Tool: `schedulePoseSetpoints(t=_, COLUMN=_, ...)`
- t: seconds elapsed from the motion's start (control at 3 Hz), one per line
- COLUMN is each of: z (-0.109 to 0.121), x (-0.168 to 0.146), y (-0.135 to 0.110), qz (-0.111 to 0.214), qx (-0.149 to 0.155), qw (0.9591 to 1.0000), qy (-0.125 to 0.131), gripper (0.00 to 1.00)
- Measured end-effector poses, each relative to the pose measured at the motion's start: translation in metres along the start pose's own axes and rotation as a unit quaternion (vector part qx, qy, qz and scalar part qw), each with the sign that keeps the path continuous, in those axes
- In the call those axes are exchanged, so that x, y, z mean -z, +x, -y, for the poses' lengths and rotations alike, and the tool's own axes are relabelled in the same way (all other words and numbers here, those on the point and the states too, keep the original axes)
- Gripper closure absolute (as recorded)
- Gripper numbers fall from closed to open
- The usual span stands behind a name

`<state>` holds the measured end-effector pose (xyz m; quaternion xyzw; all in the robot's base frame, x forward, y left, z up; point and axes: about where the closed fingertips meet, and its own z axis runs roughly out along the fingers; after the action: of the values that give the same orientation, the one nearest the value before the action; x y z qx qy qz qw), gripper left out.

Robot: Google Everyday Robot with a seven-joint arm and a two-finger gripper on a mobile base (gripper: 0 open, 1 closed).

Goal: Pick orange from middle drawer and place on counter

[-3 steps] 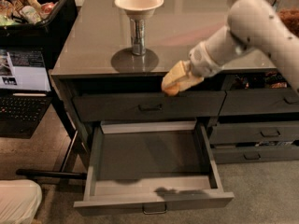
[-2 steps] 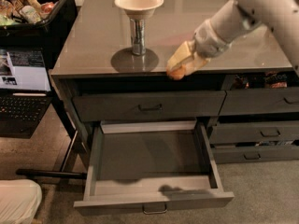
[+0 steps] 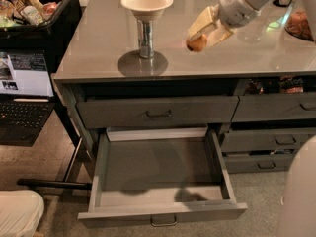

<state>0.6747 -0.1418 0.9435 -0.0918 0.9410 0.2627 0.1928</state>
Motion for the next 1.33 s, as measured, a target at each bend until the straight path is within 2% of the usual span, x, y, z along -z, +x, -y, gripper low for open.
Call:
schedulePoseSetpoints(t=0.33, z=0.000, x=0.020, y=-0.024, qz=0.026, qx=-0.011, qw=0.9996, qy=0.007, gripper=1.00)
schedulePoseSetpoints(t=0.67, z=0.000, x=0.020, y=-0.024, qz=0.026, qx=-0.011, qw=0.9996, qy=0.007, gripper=1.00)
schedulePoseSetpoints(t=1.0, z=0.006, x=0.014, y=-0.030, qz=0.047, qx=-0.043, qw=0.9979, qy=-0.003, gripper=1.00)
schedulePoseSetpoints(t=1.33, z=0.015, x=0.005, y=-0.033, qz=0.075, qx=-0.093, qw=0.9928, qy=0.011, gripper=1.00)
